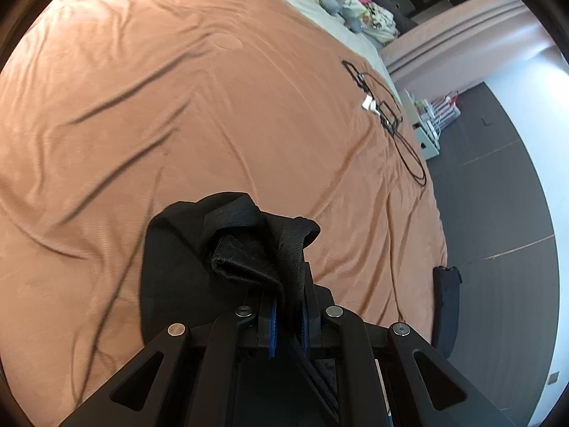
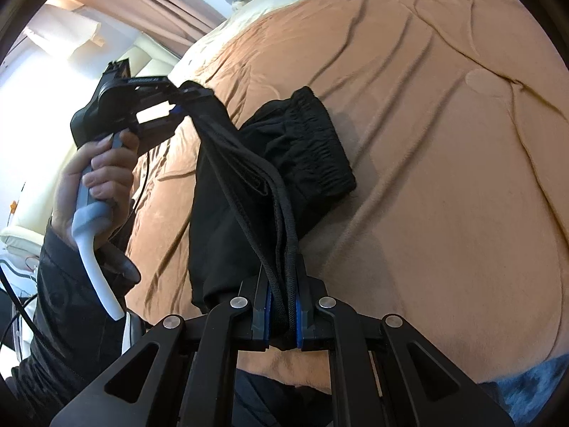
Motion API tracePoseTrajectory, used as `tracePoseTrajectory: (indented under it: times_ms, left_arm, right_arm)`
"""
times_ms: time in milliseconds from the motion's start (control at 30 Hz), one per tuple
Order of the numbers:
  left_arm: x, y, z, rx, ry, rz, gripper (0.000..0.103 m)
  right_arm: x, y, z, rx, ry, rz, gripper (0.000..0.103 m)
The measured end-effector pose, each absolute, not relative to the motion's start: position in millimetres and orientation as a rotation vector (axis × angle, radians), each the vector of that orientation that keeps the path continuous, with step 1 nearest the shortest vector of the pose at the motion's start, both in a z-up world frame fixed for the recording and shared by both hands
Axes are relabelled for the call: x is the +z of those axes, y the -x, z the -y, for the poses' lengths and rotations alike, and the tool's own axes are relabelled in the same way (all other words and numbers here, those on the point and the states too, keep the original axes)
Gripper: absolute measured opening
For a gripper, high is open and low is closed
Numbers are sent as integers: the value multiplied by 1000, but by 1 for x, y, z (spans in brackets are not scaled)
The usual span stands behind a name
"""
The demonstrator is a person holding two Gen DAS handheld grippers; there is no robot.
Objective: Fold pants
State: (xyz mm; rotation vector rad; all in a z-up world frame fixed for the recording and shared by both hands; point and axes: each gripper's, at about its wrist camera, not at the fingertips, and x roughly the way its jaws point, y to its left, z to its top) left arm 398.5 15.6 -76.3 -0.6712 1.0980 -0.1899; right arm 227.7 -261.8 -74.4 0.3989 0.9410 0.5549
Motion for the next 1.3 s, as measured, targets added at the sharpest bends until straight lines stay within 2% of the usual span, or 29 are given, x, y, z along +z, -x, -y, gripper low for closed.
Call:
tracePoseTrajectory:
  times_ms: [200,300,367,433,667,1300]
  left_arm:
    - [-84,-410,9,-221,641,-1130,11]
    - [-85,-412,18,-252,641,-1132,20]
    - [-83,-411,22,-281,650,-1115,49]
    - [-79,-406,22,-297,649,-1088,65]
    - [-77,-378,6,-285,628,-1073,66]
    - [-119,-277,-48,-211,694,-1101,66]
  right_arm:
    - [-74,-219,264,517,-393,-950,6]
    - [-73,-213,264,508,-384,-952,6]
    - [-74,-211,265,500,-381,-955,6]
    - [-75,-209,266,489,-381,-957,6]
    - [-79,-202,267,440,-373,-956,5]
    - [-84,-191,257,366,-348,-965,5]
